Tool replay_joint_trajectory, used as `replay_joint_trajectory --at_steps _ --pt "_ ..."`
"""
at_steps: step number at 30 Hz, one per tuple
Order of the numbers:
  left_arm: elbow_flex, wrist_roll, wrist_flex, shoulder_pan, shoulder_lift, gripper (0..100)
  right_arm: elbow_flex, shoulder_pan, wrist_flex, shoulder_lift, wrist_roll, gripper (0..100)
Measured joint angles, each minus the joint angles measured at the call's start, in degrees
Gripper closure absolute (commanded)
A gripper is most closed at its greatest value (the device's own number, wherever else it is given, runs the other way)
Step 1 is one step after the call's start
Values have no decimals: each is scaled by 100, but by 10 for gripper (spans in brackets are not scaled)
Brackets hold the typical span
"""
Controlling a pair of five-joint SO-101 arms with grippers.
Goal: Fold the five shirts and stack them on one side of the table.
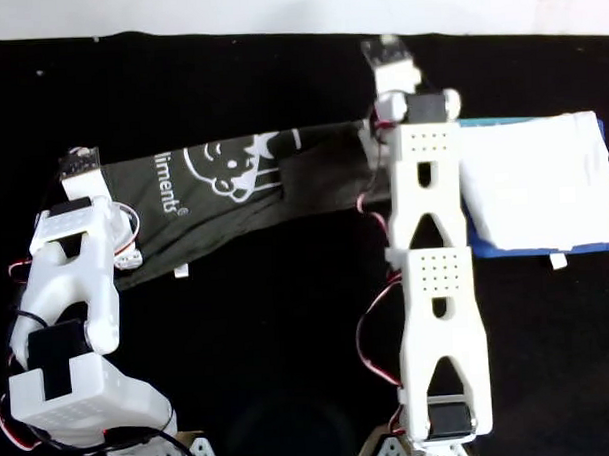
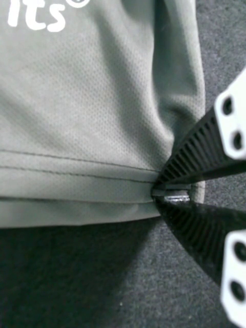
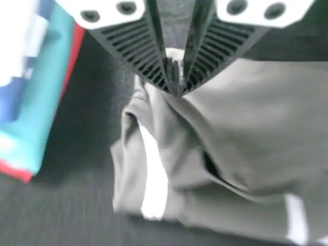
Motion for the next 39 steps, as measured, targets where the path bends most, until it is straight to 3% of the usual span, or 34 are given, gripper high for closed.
replay_joint_trajectory --at_steps 7,12,17,26,34,39 --pt "0 35 0 0 -97 990 0 -1354 9 -448 0 991" --pt "-193 35 475 0 -396 990 9 -2119 -211 237 0 991" --pt "-475 35 985 -53 -949 990 0 -2338 -633 598 0 991" --pt "-589 62 1046 -237 -1213 990 0 -2576 -809 1213 0 991" --pt "-589 1160 756 -290 -1213 986 -26 -2576 -114 1178 0 991" --pt "-589 1275 677 -299 -1213 950 -18 -2576 -9 985 0 991"
